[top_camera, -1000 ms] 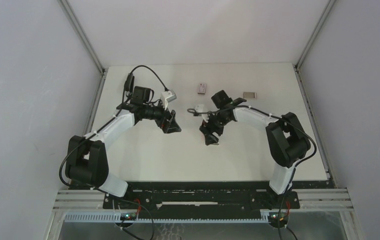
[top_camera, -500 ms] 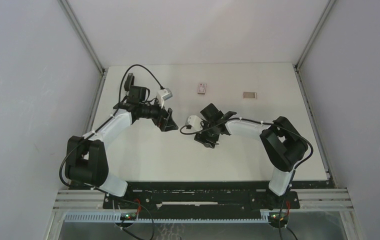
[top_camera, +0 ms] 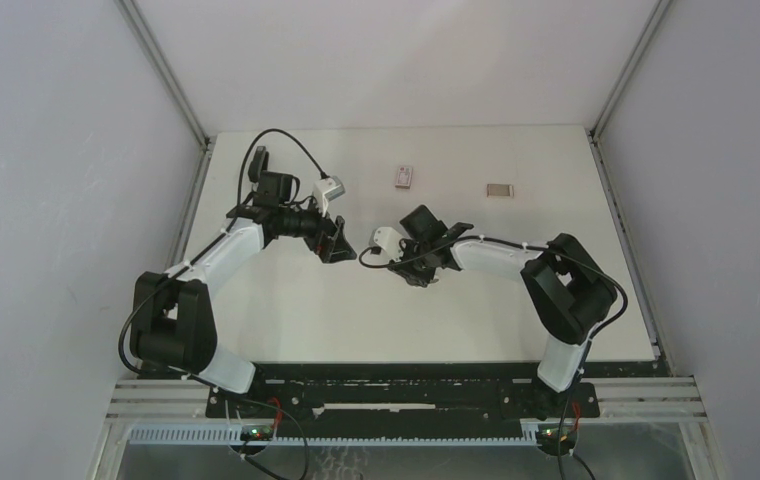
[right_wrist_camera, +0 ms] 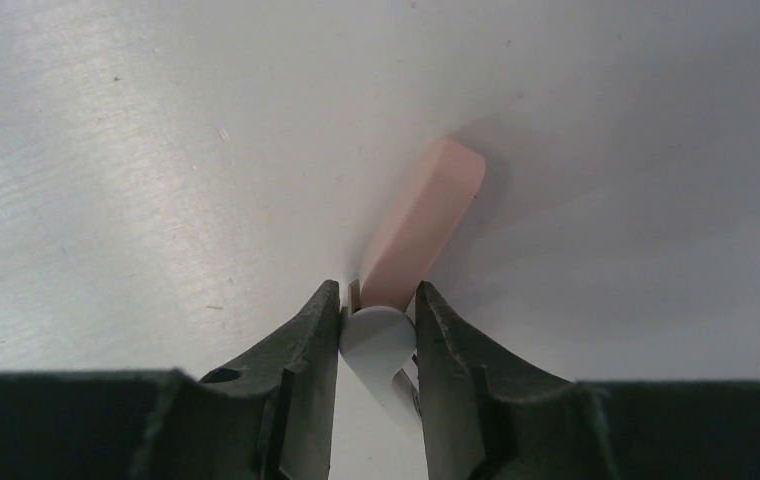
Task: Unload the staples from the stapler
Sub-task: Unload the staple at the center of the board.
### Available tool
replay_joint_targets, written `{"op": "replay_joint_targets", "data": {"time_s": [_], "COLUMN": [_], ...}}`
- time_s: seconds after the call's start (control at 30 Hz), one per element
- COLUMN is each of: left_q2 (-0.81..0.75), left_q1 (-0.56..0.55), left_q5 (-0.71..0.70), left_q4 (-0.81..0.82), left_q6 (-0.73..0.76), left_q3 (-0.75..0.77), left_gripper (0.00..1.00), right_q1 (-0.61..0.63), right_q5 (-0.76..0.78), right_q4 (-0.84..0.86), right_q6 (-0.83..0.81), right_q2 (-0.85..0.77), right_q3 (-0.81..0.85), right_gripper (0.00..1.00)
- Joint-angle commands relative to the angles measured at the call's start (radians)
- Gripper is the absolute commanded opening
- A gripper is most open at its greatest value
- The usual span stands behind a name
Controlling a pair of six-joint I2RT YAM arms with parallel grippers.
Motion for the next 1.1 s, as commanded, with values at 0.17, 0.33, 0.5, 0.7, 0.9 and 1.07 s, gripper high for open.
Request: {"op": "replay_joint_targets", "data": {"time_s": [0.17,0.33,0.5,0.7,0.9,1.07], "left_q2": [-0.011,-0.005,0.002,0.007,0.009,0.013], "left_q1": [0.006,0.007,0.007,0.007,0.008,0.007], "left_q5": [0.040,0.052,0.062,0.070,0.069,0.068], "left_q4": [0.013,0.003,-0.008,-0.016,-0.020,-0.020], "left_q6": [0.012,0.013,0.016,0.018,0.019,0.020], "left_q3": [-0.015,-0.007,0.000,0.004,0.006,0.007], "left_gripper": [1.00,1.00,1.00,1.00,1.00,1.00], "right_q1": [-0.080,-0.196,-0.301,-0.360,-0.386,-0.395], "right_q5": [-0.215,-0.494,-0.832,-1.047,-1.093,-1.046], "right_q4": [-0.037,-0.135,-0.277,-0.404,-0.431,-0.475], "right_q6": [0.024,0.102,0.172,0.193,0.237,0.251], "right_q2": [-0.122,-0.099,0.023,0.193,0.313,0.354], "right_q3": [0.032,0.114,0.227,0.310,0.342,0.388], "right_gripper": [0.22,0.20,0.20,0.21,0.21,0.23]}}
